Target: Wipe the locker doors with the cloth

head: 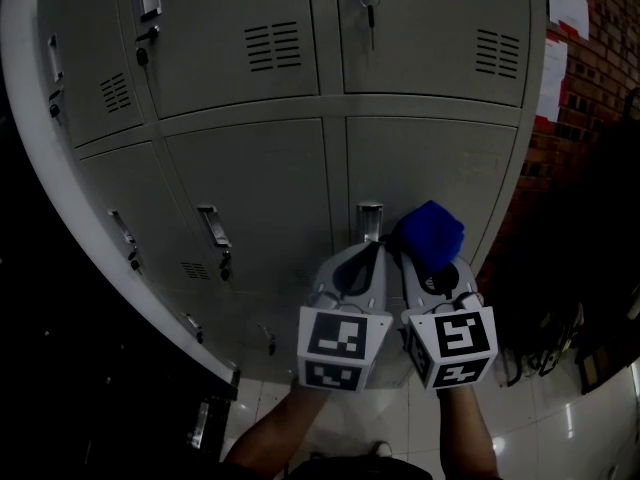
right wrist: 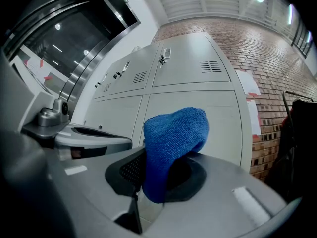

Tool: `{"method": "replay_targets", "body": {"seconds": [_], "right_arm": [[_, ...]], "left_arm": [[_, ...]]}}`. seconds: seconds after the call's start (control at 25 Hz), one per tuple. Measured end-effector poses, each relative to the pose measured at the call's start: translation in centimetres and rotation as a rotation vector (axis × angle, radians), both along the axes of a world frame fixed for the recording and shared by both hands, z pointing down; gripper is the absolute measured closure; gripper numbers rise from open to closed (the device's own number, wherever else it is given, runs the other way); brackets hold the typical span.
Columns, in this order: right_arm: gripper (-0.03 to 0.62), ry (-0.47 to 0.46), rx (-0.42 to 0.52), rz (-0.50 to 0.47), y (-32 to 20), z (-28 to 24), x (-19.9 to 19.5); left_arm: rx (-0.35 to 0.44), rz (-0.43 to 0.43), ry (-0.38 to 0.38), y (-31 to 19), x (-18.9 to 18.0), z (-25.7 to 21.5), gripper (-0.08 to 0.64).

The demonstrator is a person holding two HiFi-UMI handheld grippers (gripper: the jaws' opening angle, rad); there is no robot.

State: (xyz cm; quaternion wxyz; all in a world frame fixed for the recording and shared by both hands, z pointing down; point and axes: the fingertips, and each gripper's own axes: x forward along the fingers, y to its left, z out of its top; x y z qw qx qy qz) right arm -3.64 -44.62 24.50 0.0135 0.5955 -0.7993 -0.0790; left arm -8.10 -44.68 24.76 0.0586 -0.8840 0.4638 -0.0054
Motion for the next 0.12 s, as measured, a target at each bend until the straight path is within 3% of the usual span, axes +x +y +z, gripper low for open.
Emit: {"method": "replay_targets", "body": {"seconds": [0.12], "right_arm": [[0.525,0.004,-0.006,0.004,-0.02,0.22,-0.03]], "left_arm": [[-0.002,0.005,0.001,-0.03,0.01,0.06,0.555]]}}
